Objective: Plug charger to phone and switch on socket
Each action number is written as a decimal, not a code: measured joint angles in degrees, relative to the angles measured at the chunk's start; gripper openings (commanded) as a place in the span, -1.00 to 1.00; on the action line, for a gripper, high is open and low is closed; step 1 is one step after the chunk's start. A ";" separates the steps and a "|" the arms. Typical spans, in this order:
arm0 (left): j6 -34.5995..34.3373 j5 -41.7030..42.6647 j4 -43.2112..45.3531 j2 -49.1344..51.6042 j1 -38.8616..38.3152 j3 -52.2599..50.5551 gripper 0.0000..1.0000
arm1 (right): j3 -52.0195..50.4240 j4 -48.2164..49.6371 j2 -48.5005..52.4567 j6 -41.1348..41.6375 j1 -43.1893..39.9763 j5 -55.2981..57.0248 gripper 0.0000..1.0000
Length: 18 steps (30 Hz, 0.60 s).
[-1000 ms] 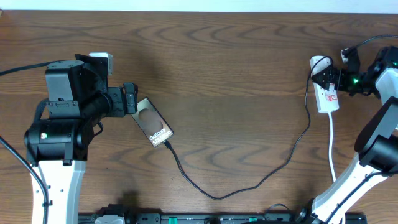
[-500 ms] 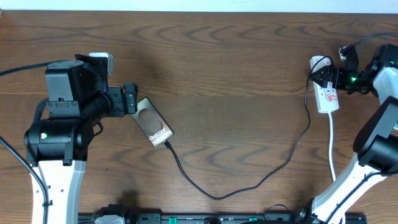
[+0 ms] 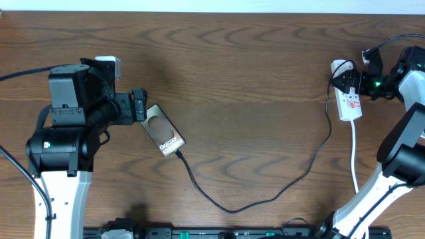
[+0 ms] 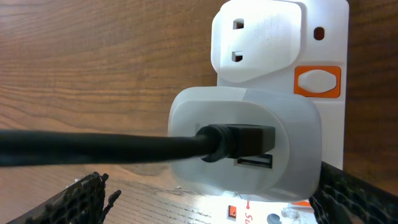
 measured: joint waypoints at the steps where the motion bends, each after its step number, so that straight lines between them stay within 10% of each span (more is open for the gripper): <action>1: 0.00 0.00 0.00 0.00 0.00 0.00 0.84 | 0.00 -0.02 0.00 -0.02 0.00 0.00 0.99; 18: 0.00 0.00 0.00 0.00 0.00 0.00 0.86 | 0.26 -1.51 0.00 -0.13 -0.48 2.43 0.99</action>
